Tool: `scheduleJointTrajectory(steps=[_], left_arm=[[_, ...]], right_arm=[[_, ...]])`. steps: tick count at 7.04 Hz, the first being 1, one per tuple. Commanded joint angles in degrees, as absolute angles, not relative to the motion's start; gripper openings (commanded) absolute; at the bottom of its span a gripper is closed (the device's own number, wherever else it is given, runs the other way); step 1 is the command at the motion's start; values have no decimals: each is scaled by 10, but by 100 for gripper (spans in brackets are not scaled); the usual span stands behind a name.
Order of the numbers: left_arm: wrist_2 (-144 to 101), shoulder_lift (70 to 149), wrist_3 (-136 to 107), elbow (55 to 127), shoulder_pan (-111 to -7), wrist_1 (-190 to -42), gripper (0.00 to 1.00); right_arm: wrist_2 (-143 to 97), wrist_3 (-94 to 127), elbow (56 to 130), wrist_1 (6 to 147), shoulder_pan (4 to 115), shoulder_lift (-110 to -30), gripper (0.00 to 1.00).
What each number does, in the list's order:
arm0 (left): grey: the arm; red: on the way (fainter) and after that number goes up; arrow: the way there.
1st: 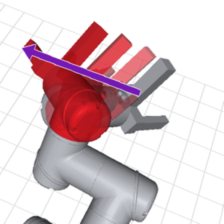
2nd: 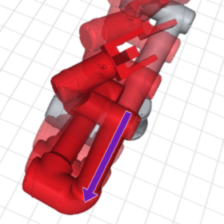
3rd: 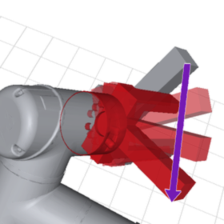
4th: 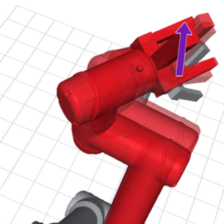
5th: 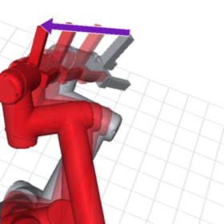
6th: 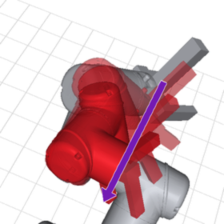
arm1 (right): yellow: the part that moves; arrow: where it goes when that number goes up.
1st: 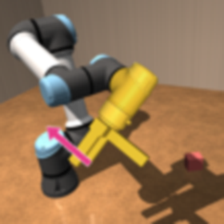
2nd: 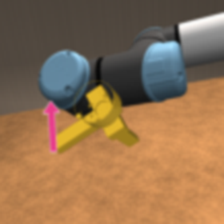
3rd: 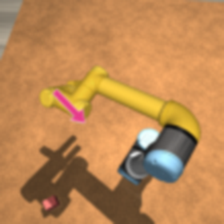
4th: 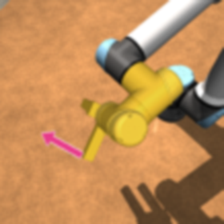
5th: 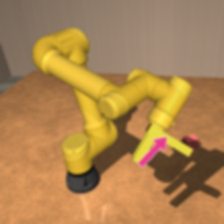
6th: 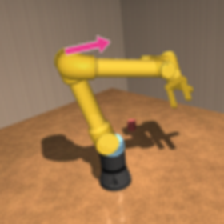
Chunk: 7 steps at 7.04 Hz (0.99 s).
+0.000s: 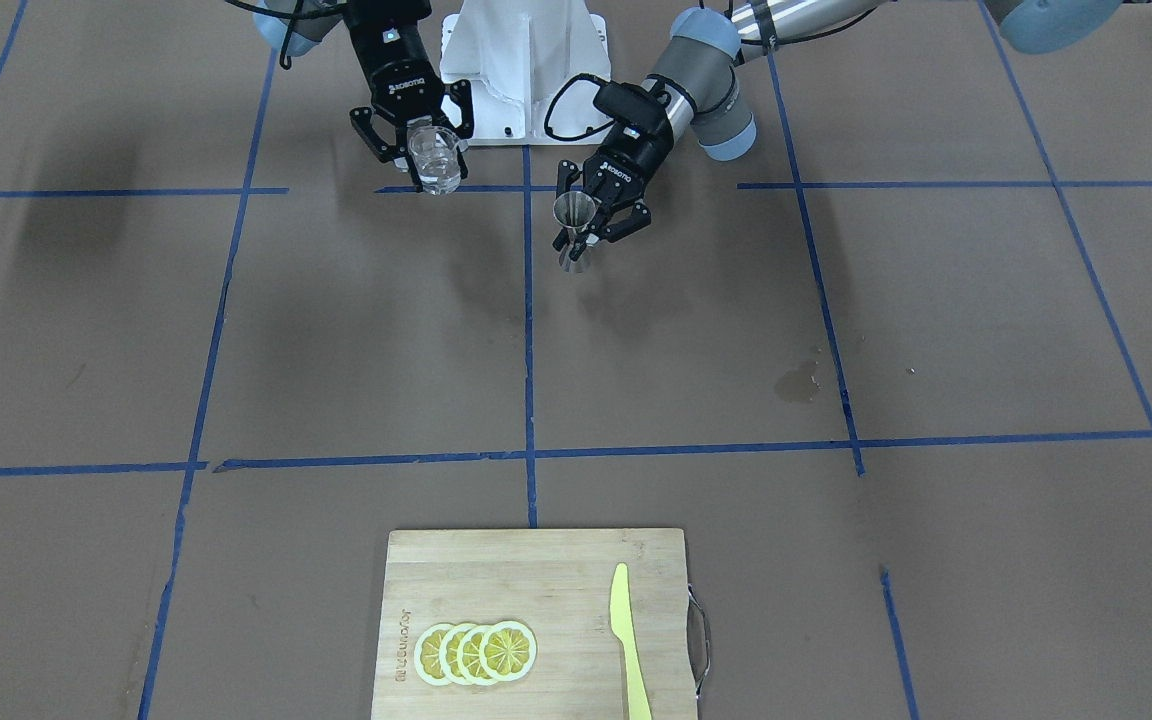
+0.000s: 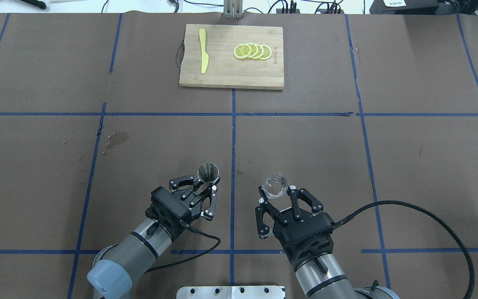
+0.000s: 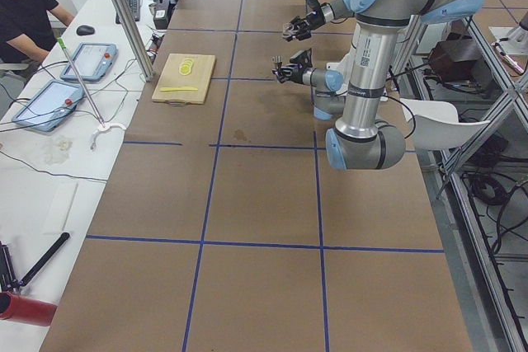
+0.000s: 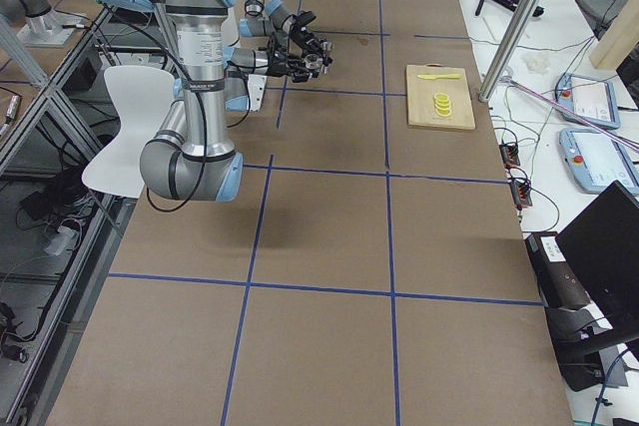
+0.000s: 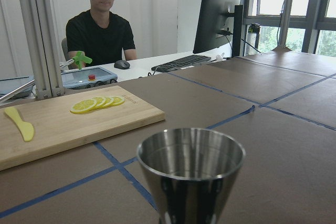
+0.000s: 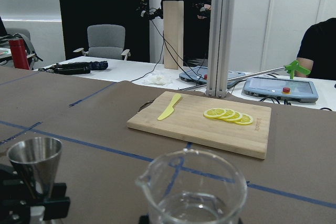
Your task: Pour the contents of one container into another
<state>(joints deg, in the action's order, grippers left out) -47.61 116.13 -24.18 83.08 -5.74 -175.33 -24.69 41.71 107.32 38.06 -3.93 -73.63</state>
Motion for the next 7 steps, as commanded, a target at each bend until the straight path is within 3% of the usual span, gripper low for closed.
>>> scheduleJointTrajectory(steps=[1,7], left_arm=[[-488,1167,-243,829,-56,-1754,0],[-435,1169,-241,835,-54,-1754,0]], right_arm=[[-248,409,1075,398,-38,-722,4],[-247,410,1078,398,-34,-722,4]])
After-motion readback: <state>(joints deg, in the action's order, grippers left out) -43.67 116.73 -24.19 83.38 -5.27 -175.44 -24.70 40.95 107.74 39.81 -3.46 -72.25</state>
